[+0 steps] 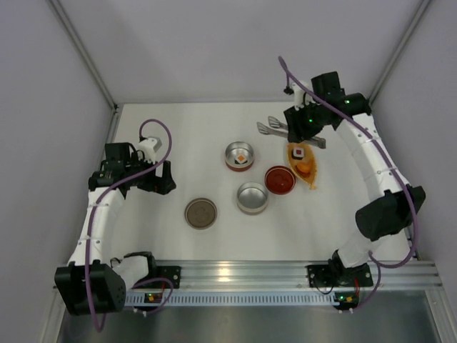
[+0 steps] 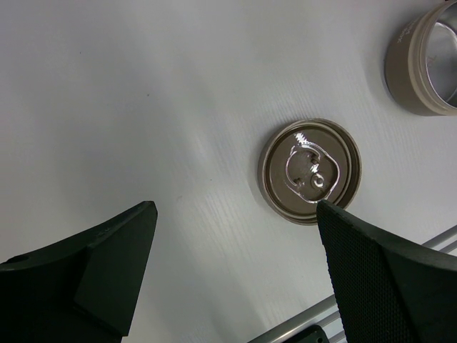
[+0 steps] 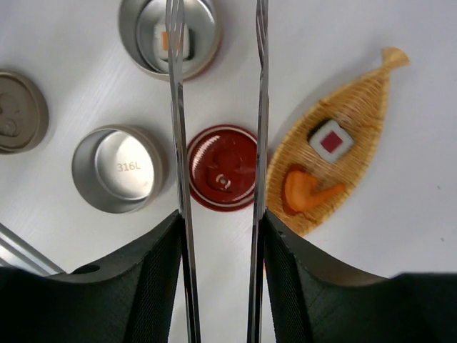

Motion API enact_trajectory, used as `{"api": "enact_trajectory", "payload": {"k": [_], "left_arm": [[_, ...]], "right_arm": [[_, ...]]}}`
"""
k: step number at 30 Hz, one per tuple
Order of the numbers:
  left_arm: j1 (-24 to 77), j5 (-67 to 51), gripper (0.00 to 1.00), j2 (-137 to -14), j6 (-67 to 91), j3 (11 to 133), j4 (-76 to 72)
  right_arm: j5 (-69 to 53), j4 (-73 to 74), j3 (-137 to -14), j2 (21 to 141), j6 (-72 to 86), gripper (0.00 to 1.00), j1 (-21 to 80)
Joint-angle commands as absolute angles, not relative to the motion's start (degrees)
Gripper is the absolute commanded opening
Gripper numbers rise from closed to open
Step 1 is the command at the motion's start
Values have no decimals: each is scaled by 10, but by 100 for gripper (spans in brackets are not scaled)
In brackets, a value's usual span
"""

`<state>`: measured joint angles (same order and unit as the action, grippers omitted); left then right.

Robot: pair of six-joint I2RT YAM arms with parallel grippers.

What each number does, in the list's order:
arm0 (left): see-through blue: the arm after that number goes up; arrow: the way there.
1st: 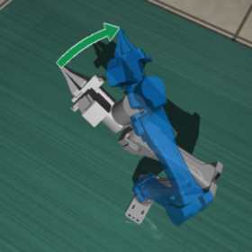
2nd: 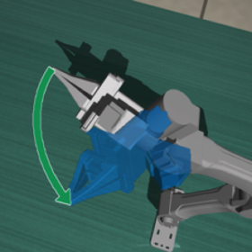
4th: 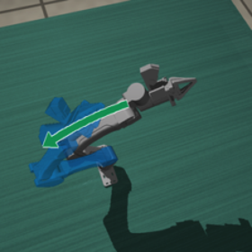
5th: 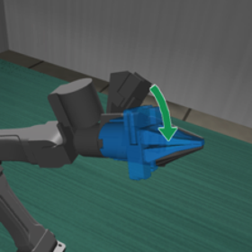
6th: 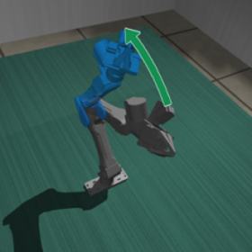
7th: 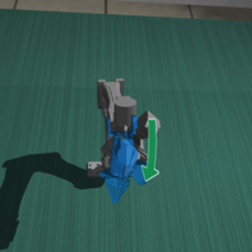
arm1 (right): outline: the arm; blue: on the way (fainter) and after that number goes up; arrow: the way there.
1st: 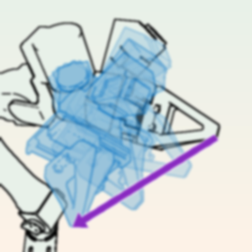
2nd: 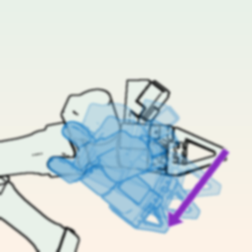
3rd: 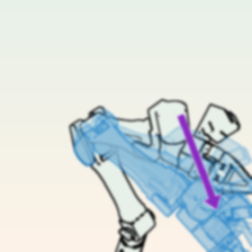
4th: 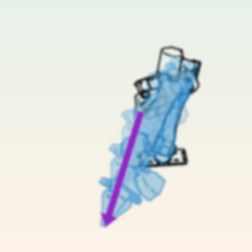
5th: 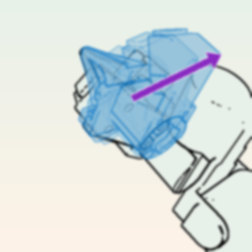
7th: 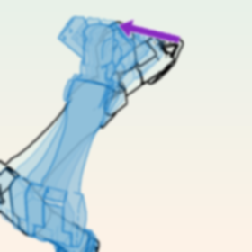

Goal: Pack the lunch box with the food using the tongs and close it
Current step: Place the fake food in the packing box, then pick up the fake food from the plate.

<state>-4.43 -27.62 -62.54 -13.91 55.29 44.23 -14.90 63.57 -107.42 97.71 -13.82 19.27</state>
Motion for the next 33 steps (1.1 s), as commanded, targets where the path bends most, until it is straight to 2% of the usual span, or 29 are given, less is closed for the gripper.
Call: {"api": "enact_trajectory", "payload": {"k": [1,9,16,33], "left_arm": [[-46,-291,98,-613,-150,561,440],[-46,-296,98,-618,-141,557,433],[-47,-294,98,-617,-140,557,434],[-46,-292,98,-613,-141,550,432]], "right_arm": [[-136,620,-1027,933,-146,46,138],[-93,615,-934,905,-140,46,47],[-90,605,-893,901,-100,48,40],[-85,569,-892,960,-56,49,28]]}}
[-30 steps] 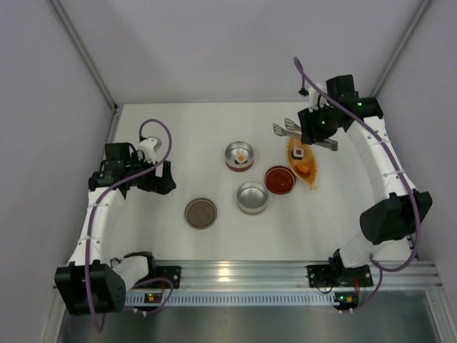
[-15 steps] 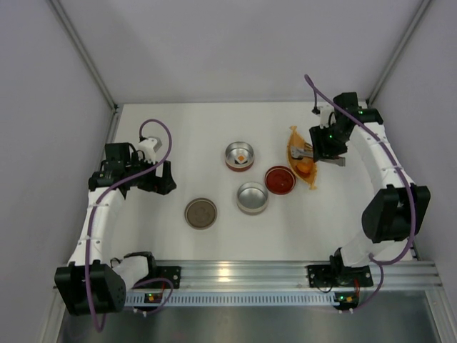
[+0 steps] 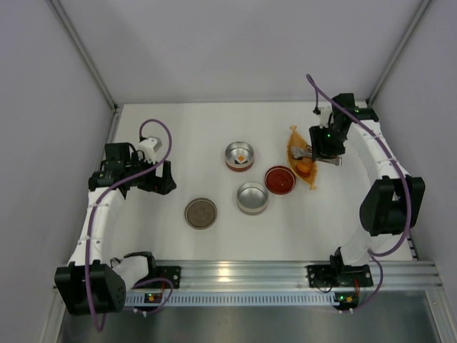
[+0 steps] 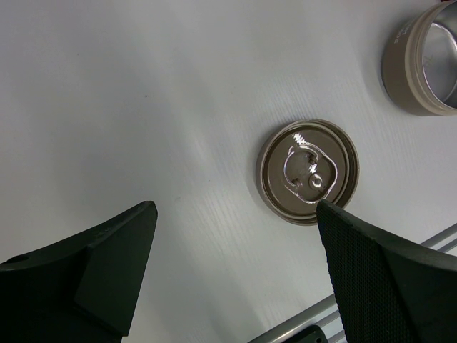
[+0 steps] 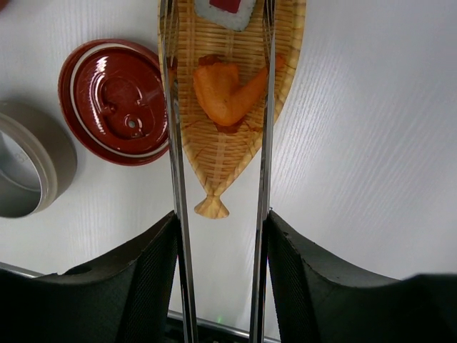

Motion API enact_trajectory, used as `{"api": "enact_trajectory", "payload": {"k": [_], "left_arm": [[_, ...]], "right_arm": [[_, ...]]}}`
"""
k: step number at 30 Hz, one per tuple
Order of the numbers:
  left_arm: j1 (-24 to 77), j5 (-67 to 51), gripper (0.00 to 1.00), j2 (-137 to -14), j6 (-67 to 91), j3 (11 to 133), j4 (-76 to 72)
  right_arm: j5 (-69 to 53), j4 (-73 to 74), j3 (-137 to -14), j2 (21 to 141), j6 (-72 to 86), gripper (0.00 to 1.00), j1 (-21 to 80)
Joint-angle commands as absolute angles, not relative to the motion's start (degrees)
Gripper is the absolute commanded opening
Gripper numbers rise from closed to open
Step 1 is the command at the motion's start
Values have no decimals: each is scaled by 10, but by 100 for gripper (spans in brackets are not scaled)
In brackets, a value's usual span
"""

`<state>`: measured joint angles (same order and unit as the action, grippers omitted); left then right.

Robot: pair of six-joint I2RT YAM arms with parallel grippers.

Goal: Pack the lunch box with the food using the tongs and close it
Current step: Pick up the fake food from the plate.

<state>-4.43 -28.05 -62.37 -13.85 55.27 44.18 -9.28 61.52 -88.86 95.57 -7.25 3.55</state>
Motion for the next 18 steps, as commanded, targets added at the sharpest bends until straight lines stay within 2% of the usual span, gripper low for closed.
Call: {"api": "enact_trajectory", "payload": {"k": [1,18], "left_arm": [[-47,-293,98,-613,-139,549,431],[-47,-289,98,-615,-139,546,427]], "right_arm": [[-84,567,-892,962,-55,49,28],[-83,551,-896,994,-58,43,27]]}}
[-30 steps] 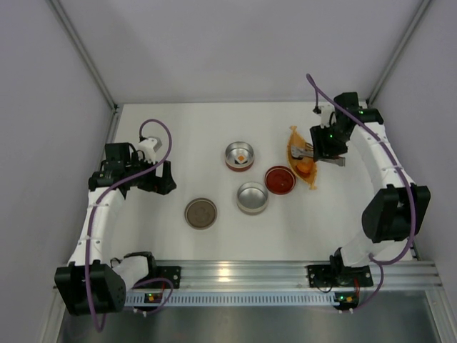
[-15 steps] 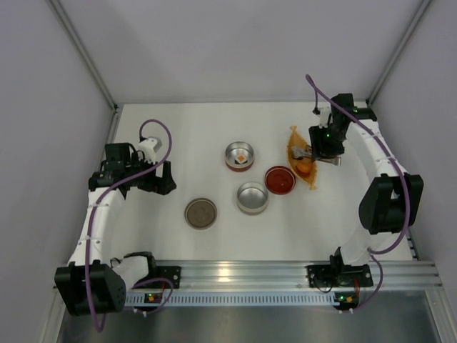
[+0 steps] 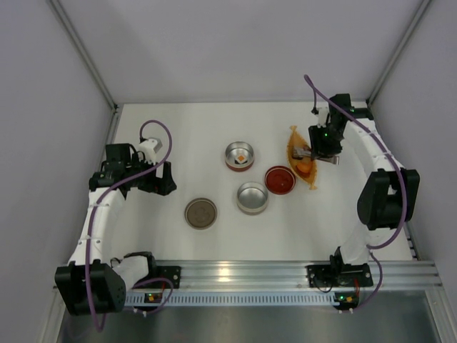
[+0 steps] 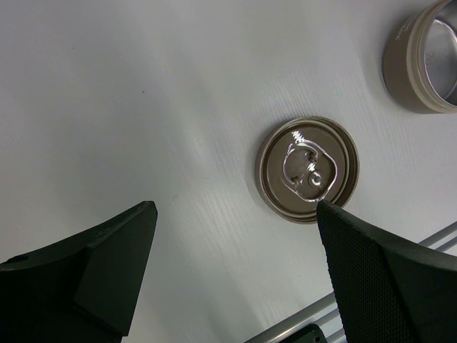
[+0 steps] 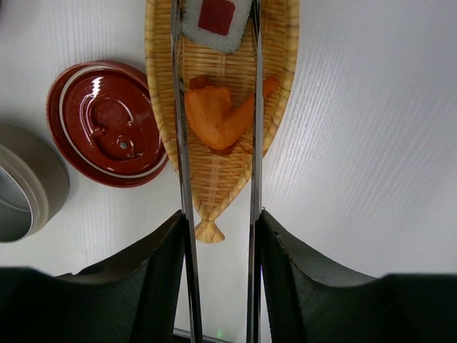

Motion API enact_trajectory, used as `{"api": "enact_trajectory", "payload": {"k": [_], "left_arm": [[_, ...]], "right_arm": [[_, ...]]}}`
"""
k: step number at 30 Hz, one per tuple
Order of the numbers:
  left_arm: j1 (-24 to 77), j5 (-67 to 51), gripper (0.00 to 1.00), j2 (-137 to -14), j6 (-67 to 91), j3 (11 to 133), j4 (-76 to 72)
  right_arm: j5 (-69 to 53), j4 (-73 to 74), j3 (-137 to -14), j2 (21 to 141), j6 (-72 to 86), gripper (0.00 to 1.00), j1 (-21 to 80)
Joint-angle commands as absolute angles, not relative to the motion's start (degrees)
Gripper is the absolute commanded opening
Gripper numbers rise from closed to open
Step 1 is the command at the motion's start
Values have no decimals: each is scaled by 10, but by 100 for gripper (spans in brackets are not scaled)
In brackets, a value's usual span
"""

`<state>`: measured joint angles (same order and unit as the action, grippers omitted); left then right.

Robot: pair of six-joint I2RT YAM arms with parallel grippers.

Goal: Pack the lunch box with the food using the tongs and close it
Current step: Pick up the fake food from the plate.

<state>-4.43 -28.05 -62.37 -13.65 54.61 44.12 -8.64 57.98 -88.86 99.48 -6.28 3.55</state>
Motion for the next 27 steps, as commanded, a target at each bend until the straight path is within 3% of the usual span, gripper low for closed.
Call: {"api": "enact_trajectory", "payload": {"k": [1,7,13,20,27], "left_arm": [[-46,-289,98,-616,-139,545,427],[-47,-287,98,-613,-139,548,430],[-47,-287,98,-607,-134,546,430],[-47,-301,98,-613,-130,548,432],[-47,-294,98,-623,-130,552,434]], "right_arm": [[-82,551,-895,991,-60,42,27],[-86,560,-896,969,-73,26,27],[-98,578,-919,941,-95,17,27],[-148,576,-951,907,-112,14,61],[-141,557,-990,916,-122,15,180]]}}
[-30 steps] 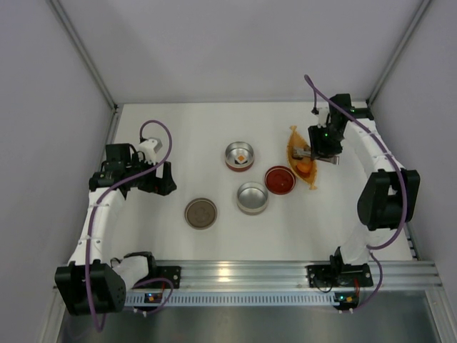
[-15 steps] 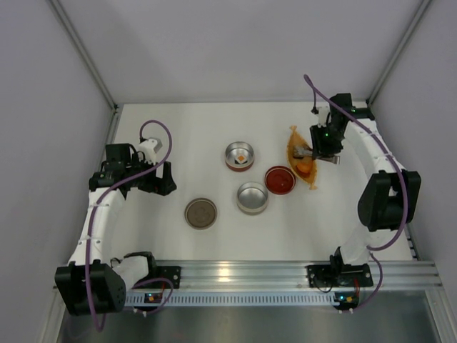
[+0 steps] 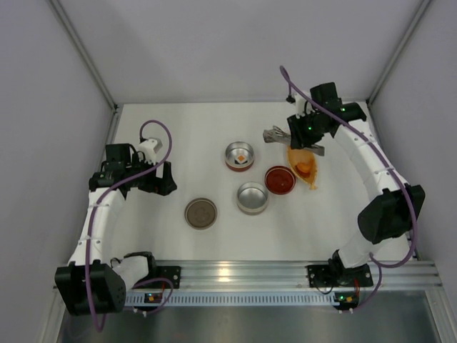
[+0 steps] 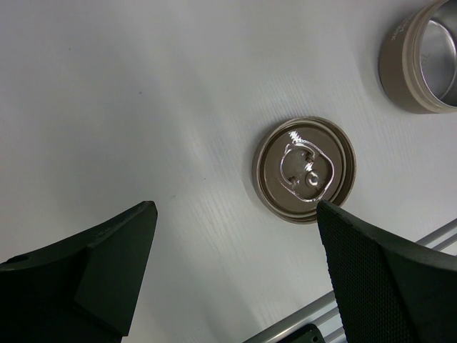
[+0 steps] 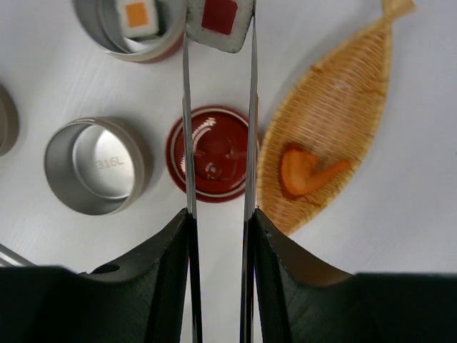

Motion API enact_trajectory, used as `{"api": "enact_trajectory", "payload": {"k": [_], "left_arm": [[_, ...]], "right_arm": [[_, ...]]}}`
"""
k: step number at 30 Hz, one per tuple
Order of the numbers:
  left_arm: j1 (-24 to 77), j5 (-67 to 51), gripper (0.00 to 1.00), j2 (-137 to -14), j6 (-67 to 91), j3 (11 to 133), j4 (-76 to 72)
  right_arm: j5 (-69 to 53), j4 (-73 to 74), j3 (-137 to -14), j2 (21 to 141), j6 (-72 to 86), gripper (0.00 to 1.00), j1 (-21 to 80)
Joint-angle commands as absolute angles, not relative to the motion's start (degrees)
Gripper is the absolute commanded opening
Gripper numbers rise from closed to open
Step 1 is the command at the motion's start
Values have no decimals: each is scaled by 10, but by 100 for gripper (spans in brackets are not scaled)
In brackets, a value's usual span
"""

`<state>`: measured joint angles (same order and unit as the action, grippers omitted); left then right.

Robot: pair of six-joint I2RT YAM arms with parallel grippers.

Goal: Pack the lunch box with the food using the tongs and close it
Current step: Pick up the fake food from the plate, then place the fake food in the packing box.

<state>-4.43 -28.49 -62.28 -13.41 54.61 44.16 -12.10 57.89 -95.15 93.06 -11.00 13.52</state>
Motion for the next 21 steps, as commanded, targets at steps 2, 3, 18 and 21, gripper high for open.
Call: {"api": "enact_trajectory", "payload": {"k": [2,3,18,21], "left_arm": [[-47,-294,98,-626,-128,552,432],[-46,-295,98,-627,-128,553,432],[-46,-294,98,-635,-130,551,431],[-47,-294,98,-635,-130,550,430]], "right_arm": [[-140,548,-998,932,-120,17,212],[-137,548,-1003,939,-120,17,220],[-100,562,-1099,1063,-112,19,294],[-98,562,-1105,1075,-110,20,295]]}}
